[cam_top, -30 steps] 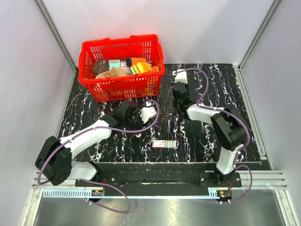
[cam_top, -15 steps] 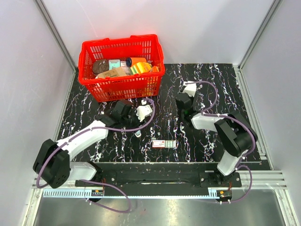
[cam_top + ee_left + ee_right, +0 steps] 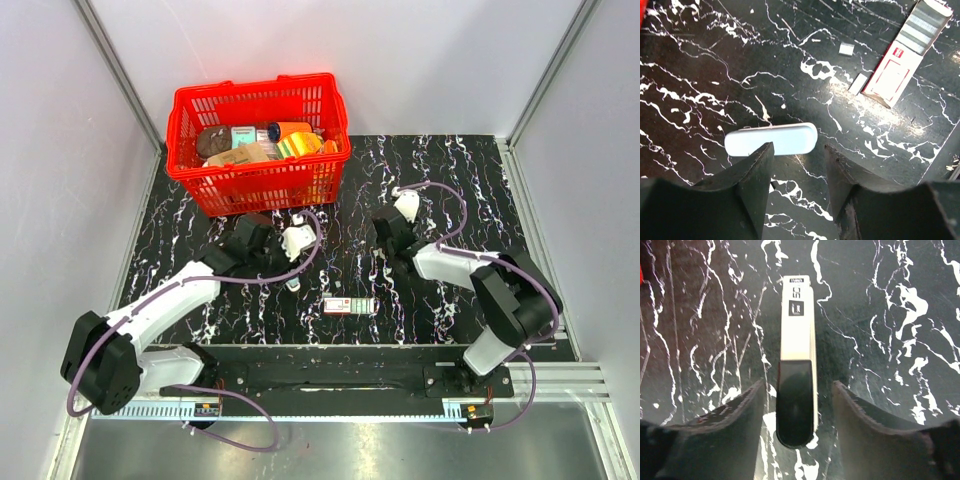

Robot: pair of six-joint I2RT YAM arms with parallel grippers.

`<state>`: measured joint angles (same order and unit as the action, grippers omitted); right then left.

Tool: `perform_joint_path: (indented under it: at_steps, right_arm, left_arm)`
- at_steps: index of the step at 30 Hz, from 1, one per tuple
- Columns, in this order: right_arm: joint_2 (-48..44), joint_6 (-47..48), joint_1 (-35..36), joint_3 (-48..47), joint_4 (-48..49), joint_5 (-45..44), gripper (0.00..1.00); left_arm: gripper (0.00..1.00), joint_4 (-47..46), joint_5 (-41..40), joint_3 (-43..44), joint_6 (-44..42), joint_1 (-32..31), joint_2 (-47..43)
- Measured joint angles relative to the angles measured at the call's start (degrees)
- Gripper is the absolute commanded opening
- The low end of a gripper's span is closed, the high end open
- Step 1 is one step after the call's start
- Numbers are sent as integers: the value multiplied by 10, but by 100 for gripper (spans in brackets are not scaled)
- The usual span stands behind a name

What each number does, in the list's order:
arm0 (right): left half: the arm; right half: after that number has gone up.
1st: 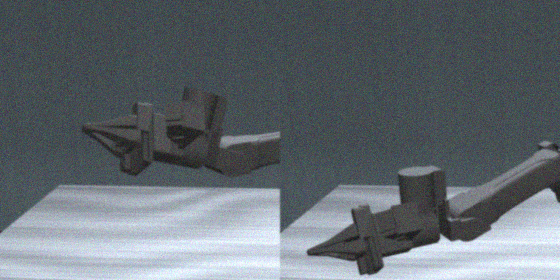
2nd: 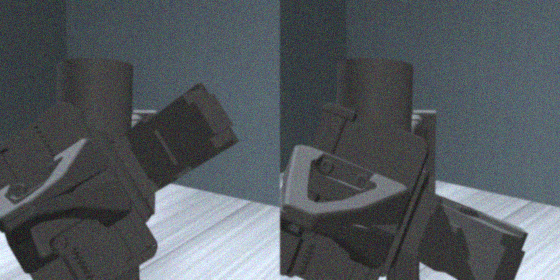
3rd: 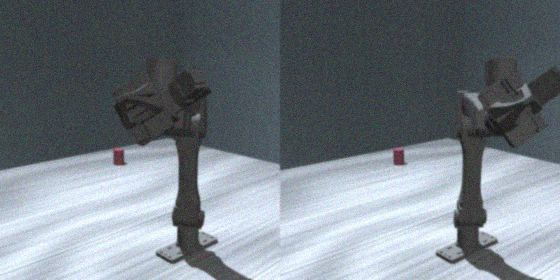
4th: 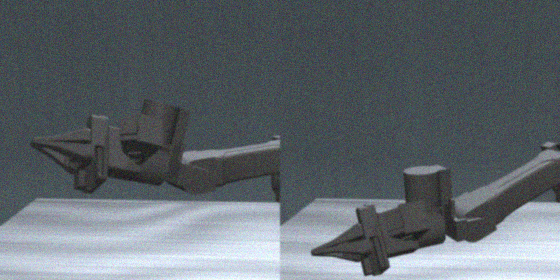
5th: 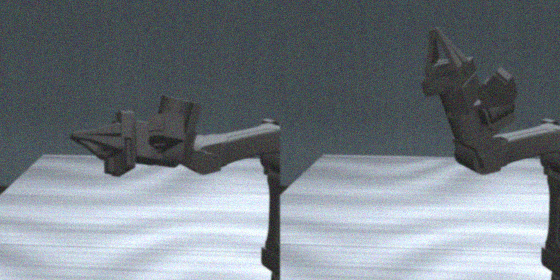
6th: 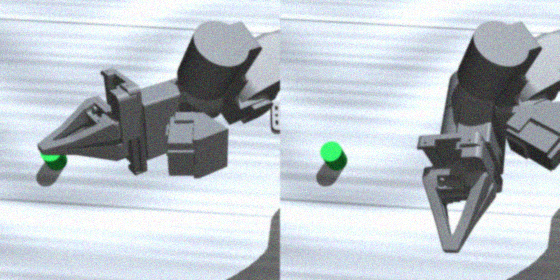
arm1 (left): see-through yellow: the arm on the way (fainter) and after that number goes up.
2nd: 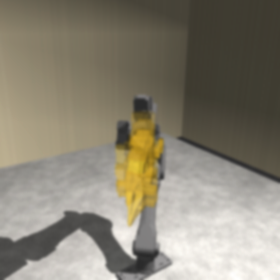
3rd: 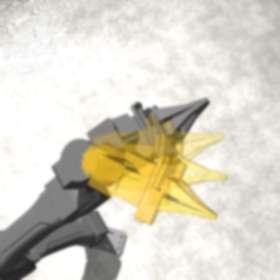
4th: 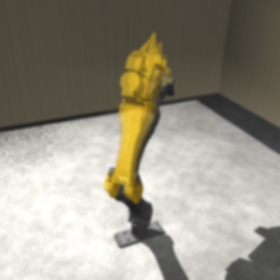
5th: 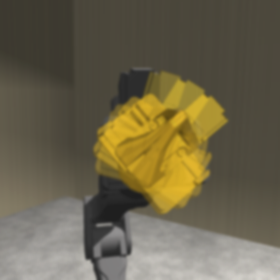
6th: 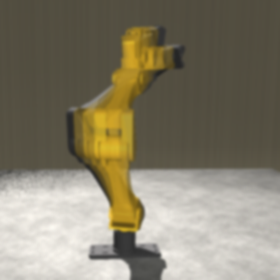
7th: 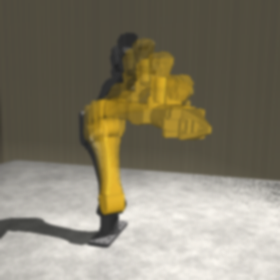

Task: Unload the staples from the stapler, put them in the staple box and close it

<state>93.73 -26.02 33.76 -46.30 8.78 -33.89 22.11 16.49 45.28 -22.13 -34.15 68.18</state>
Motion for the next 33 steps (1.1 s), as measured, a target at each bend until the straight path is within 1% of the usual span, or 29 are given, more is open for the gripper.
perform_joint_path:
  at_steps: [2, 4, 5, 6, 7, 9, 13, 16, 21, 26, 33]
  right_arm:
    - [-11, 0, 0, 0, -27, 7, 75]
    - [-30, -1, 0, 0, -49, 9, 87]
    - [-47, -2, 0, 1, -59, 10, 94]
    - [-65, -2, 0, 2, -64, 11, 98]
    - [-89, -1, 0, 3, -67, 13, 99]
    - [-133, -2, 0, 5, -70, 20, 98]
    - [-201, -11, 0, 9, -81, 35, 92]
    - [-246, -30, 0, 35, -97, 48, 88]
    - [-316, -77, 0, 82, -150, 83, 85]
    - [-346, -124, 1, 127, -182, 122, 84]
    - [-347, -160, 2, 161, -212, 137, 85]
  left_arm:
    - [51, 11, 0, 0, -2, 5, -1]
    - [54, 21, 1, 0, -6, 9, -6]
    - [54, 23, 1, 0, -9, 10, -8]
    - [54, 24, 1, 0, -12, 10, -10]
    - [54, 24, 1, 0, -16, 10, -10]
    - [54, 23, 1, 0, -21, 10, -8]
    - [54, 9, -7, 0, -32, -2, 24]
    - [54, -14, -29, 1, -42, -37, 73]
    - [54, -48, -68, 1, -61, -99, 134]
    - [54, -74, -97, 6, -73, -151, 175]
    - [54, -122, -136, 7, -83, -202, 208]
